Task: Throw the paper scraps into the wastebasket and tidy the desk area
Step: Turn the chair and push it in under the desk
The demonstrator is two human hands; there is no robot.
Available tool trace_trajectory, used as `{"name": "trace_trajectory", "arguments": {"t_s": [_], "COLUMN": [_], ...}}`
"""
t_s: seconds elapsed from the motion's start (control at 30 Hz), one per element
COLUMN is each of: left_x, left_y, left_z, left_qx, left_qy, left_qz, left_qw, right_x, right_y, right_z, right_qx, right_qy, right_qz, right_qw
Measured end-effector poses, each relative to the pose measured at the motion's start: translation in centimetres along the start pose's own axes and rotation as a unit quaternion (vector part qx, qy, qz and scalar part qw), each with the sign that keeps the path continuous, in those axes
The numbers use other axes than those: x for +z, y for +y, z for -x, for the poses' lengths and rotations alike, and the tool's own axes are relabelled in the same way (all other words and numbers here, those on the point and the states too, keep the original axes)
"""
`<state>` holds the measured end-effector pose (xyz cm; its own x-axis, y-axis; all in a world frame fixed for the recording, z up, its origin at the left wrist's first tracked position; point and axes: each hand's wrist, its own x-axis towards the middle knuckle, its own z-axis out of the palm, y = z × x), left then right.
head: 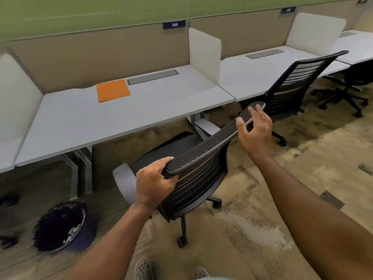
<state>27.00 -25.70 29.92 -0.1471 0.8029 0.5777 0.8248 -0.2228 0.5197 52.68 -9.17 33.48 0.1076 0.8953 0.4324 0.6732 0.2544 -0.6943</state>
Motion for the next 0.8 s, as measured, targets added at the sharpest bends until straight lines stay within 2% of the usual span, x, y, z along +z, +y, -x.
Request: {"name": "trace_trajectory", "arguments": {"t_s": [0.17, 0.23, 0.37, 0.5, 0.63, 0.8], "left_x": [-4.8, -6.5, -9.1, -11.1, -11.9, -12.2], "left_y": [-3.8, -5.5, -6.9, -7.9, -8.5, -8.8], "left_z": [1.1, 1.5, 2.0, 2.9, 3.2, 2.7], "left_qx": [-0.058, -0.086, -0.144, -0.199, -0.254, -0.263], "left_qy": [-0.008, -0.006, 0.027, 0.063, 0.114, 0.172], "left_qz": [0.010, 0.004, 0.027, 0.059, 0.080, 0.051], "left_qw": [0.998, 0.996, 0.989, 0.976, 0.957, 0.948], "right_x": [-0.3, 0.0, 1.1, 2.2, 3.0, 4.4], "right_y": [0.1, 0.1, -1.2, -4.1, -5.9, -6.7], "right_z": [-2.6, -2.8, -2.3, -1.3, -0.7, -0.5], "right_qx": [0.181, 0.219, 0.228, 0.203, 0.199, 0.213], "right_qy": [-0.030, -0.057, -0.035, -0.046, -0.024, -0.025], "right_qz": [-0.093, -0.130, -0.257, -0.338, -0.382, -0.404], "right_qw": [0.979, 0.965, 0.938, 0.918, 0.902, 0.889]}}
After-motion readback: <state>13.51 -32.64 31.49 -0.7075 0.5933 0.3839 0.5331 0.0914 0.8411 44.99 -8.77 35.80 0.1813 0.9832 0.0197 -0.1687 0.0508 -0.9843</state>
